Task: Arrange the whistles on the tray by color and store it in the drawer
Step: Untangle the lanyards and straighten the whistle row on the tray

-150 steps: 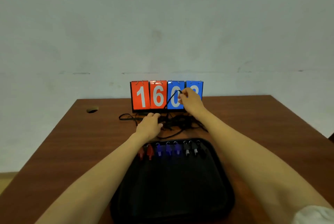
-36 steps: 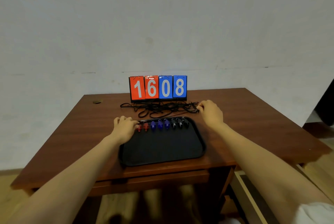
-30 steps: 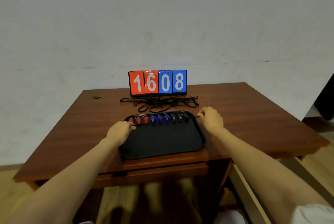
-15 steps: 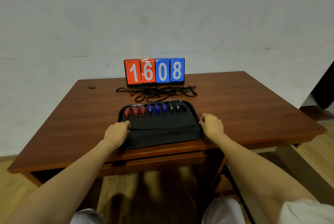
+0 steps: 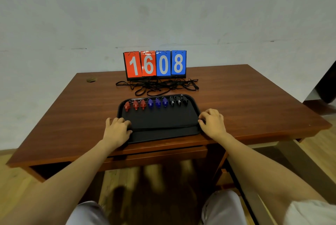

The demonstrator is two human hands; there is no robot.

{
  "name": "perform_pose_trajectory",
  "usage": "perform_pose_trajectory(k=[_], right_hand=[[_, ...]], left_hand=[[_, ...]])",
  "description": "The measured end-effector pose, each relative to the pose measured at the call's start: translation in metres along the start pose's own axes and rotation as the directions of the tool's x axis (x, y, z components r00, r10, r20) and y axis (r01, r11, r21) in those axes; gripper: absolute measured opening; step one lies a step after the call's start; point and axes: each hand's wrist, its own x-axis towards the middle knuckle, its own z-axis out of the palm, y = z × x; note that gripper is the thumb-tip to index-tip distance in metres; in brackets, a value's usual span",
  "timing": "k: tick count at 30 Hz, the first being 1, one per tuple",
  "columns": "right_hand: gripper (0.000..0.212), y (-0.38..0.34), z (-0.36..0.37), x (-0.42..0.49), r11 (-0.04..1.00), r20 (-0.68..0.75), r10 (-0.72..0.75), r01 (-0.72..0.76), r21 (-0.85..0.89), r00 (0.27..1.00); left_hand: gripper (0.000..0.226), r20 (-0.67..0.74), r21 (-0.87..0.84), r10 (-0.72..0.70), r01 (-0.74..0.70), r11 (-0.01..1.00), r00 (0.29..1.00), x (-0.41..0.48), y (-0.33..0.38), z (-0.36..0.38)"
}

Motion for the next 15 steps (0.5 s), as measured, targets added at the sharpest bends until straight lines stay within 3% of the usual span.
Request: perform_pose_trajectory(k=[6,15], right_hand=[[0.021,-0.007,0.001,-0.005,0.995,0.144,-0.035,0.049,-0.092,0.989],[0.026,-0.030,-0.004,0.001,0.976,0.118,-0.211,0.215,-0.021,0.970]], left_hand=[[0.033,0.022,0.013,0.044,-0.044,0.999,0.999,-0.006,0.007,0.003],[0.048,-0.059,-0.015,0.163,-0.165,0.986,0.985,-0.004,0.041,-0.006]])
